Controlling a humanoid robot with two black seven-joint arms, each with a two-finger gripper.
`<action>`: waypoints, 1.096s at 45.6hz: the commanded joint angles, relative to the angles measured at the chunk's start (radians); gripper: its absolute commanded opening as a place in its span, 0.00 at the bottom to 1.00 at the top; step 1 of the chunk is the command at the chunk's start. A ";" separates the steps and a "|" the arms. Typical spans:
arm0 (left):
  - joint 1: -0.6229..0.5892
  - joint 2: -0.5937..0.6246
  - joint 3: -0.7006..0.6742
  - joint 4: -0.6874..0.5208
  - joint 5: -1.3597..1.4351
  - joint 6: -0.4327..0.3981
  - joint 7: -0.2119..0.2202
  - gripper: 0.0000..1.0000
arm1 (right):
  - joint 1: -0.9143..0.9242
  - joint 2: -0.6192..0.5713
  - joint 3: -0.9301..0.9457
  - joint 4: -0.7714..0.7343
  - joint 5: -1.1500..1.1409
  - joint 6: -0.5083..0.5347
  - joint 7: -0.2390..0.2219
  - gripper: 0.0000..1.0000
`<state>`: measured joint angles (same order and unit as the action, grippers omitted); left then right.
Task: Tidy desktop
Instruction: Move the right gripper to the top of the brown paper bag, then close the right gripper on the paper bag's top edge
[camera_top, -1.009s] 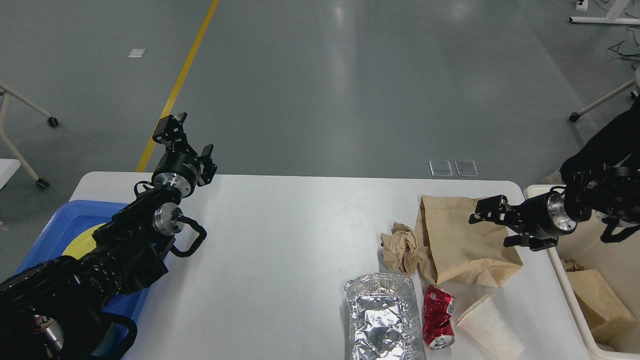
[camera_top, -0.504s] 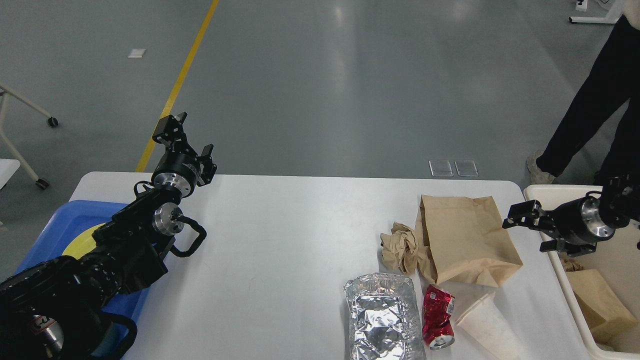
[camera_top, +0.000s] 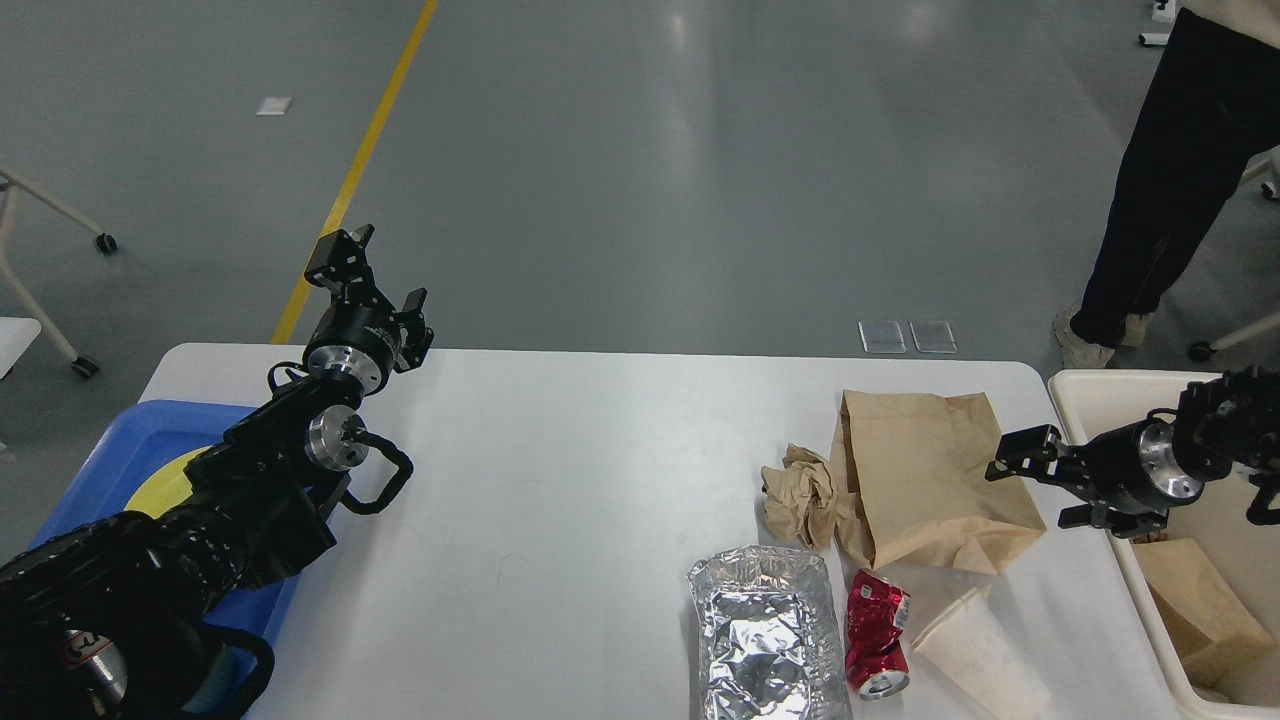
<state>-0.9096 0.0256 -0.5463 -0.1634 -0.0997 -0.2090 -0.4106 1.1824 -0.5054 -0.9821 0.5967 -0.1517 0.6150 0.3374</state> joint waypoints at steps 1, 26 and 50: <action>0.000 0.000 0.000 0.001 0.000 0.000 0.000 0.96 | -0.009 0.001 0.023 -0.012 0.000 -0.009 0.000 1.00; 0.000 0.000 0.000 0.001 0.000 0.000 0.000 0.96 | -0.024 0.034 0.043 -0.002 0.009 -0.181 -0.001 0.67; 0.000 -0.001 -0.001 0.001 0.000 0.000 0.000 0.96 | -0.029 0.054 0.049 0.008 0.018 -0.163 -0.006 0.08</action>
<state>-0.9097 0.0258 -0.5465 -0.1632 -0.0997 -0.2088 -0.4106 1.1547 -0.4496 -0.9326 0.6028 -0.1397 0.4393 0.3315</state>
